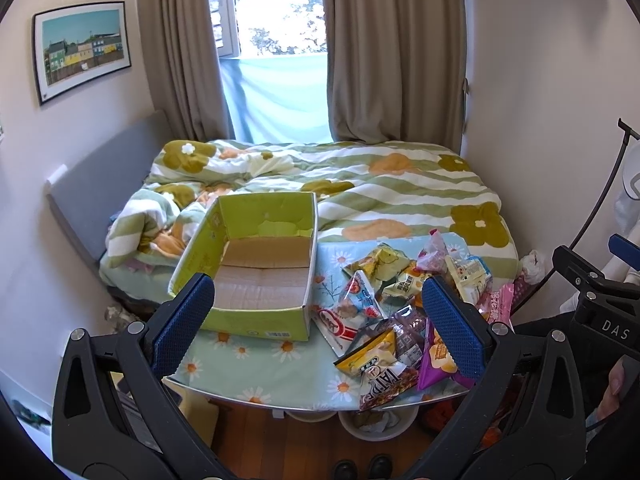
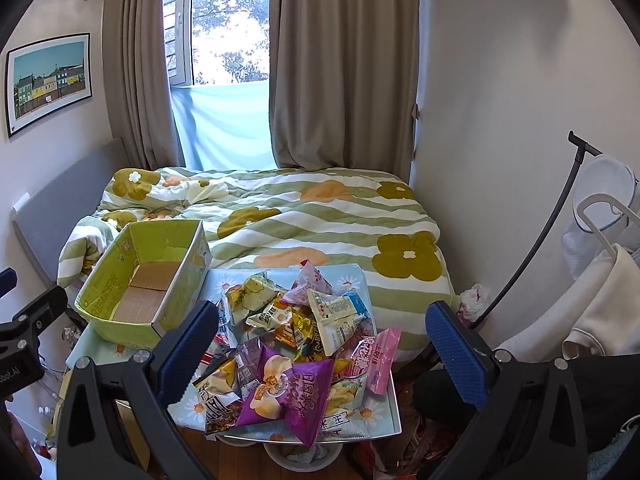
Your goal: Organize snacks
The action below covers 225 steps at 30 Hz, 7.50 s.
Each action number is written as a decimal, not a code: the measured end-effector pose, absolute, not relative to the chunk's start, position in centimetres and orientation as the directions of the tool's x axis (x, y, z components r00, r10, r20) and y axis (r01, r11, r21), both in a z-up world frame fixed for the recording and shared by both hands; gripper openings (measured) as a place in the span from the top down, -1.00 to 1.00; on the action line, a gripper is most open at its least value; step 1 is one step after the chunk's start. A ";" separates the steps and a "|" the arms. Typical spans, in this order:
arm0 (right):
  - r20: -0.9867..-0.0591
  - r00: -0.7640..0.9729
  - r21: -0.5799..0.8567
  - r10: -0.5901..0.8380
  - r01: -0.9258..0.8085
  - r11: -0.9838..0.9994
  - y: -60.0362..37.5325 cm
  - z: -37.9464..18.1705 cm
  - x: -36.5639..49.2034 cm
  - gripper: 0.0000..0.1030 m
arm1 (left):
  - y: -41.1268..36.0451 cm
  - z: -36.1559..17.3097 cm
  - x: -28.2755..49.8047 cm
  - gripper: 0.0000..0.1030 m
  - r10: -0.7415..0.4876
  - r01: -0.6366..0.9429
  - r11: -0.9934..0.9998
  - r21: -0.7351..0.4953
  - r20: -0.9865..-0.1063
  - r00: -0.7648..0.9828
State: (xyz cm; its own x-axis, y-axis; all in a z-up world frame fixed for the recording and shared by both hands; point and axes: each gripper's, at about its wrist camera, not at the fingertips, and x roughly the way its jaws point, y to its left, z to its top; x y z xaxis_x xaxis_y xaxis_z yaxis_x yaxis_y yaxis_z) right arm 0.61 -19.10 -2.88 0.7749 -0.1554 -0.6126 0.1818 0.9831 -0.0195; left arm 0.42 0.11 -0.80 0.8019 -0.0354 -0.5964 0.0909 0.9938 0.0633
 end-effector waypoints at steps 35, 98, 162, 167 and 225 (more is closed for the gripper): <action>-0.760 0.649 0.090 -0.041 0.167 0.982 -20.2 -10.3 2.9 -0.99 | -0.9 -13.7 5.0 -0.99 -0.127 0.108 0.991 -0.083 -0.847 0.516; -0.837 0.513 0.262 0.189 0.073 0.962 -20.1 -19.2 8.2 -0.19 | -1.4 -20.6 9.0 0.04 -0.274 0.084 0.961 -0.262 -0.883 0.381; -0.826 0.484 0.213 0.289 -0.207 0.955 5.9 -14.8 40.1 -0.26 | 25.4 -16.2 35.6 -0.99 -0.020 0.038 0.999 -0.001 -0.864 0.502; -0.820 0.489 0.215 0.296 -0.215 0.953 7.4 -15.9 41.2 -0.94 | 26.3 -16.7 35.8 -0.99 -0.008 0.020 1.000 0.003 -0.869 0.494; -0.747 0.658 0.187 0.097 0.068 0.980 -24.4 -9.5 8.5 -1.00 | -4.0 -13.4 12.6 -0.99 -0.175 0.137 0.983 -0.119 -0.826 0.536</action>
